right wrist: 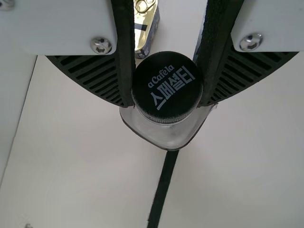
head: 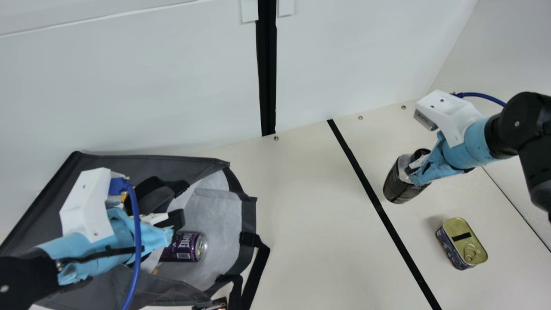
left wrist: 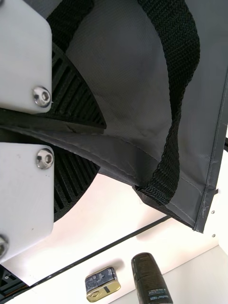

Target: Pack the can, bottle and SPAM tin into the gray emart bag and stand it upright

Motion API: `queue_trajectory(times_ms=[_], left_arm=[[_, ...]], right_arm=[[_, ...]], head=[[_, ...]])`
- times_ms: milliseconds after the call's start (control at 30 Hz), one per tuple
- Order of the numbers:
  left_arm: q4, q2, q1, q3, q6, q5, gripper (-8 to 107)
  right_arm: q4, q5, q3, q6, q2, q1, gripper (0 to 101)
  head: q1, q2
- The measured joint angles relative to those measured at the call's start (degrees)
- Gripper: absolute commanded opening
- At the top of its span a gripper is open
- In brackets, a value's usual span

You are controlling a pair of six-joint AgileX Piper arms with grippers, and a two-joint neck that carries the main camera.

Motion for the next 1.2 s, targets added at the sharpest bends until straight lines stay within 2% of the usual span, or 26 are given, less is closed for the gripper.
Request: queue_trajectory(times_ms=[700,900,1200], left_arm=[[0.0,0.0,0.0,0.0,0.0,0.0,-8],[0.0,0.0,0.0,0.0,0.0,0.0,-8],[0.0,0.0,0.0,0.0,0.0,0.0,-8]], right_arm=[[10.22,-0.1,9.05,-23.52,-4.54,0.54,0],[12.35,-0.12,11.22,-27.64,-5.33,1.71,0],[14.61,-0.06,14.13,-29.78,-6.82,5.05,0]], head=[[0.0,0.0],[0.0,0.0],[0.0,-0.09]])
